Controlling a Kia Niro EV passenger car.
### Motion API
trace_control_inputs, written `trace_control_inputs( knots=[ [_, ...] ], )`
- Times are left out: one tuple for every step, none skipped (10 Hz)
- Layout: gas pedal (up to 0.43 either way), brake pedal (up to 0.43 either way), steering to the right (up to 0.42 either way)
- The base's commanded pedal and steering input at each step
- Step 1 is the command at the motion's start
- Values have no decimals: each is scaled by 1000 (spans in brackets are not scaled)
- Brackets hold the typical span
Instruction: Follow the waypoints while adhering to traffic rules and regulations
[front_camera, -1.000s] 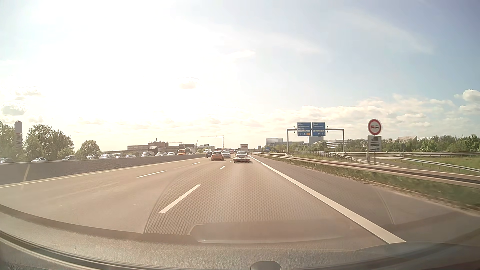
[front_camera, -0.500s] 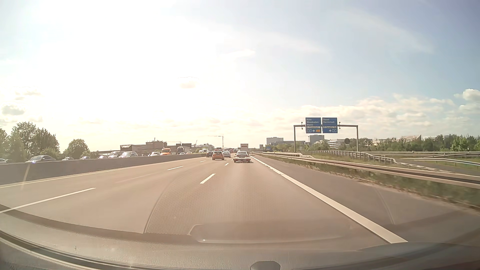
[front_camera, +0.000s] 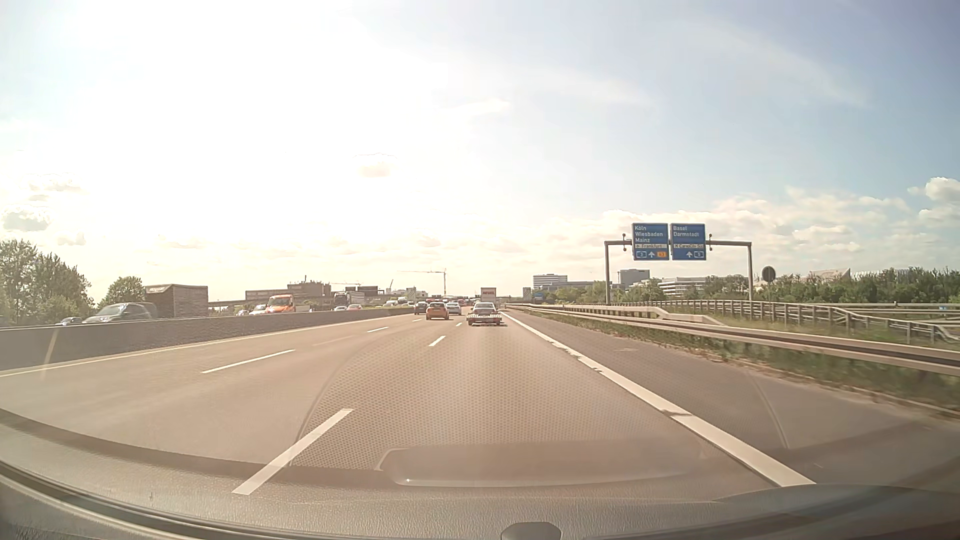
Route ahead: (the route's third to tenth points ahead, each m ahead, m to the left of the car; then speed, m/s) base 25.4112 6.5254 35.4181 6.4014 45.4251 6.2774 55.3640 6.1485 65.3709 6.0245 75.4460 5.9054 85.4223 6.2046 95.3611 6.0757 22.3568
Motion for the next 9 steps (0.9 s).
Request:
trace_control_inputs(
  knots=[
    [67,0,-1],
    [98,0,-2],
    [98,0,-2],
    [98,0,-2],
    [98,0,-2],
    [98,0,-2],
    [98,0,-2],
    [98,0,-2],
    [98,0,-2]
  ],
)
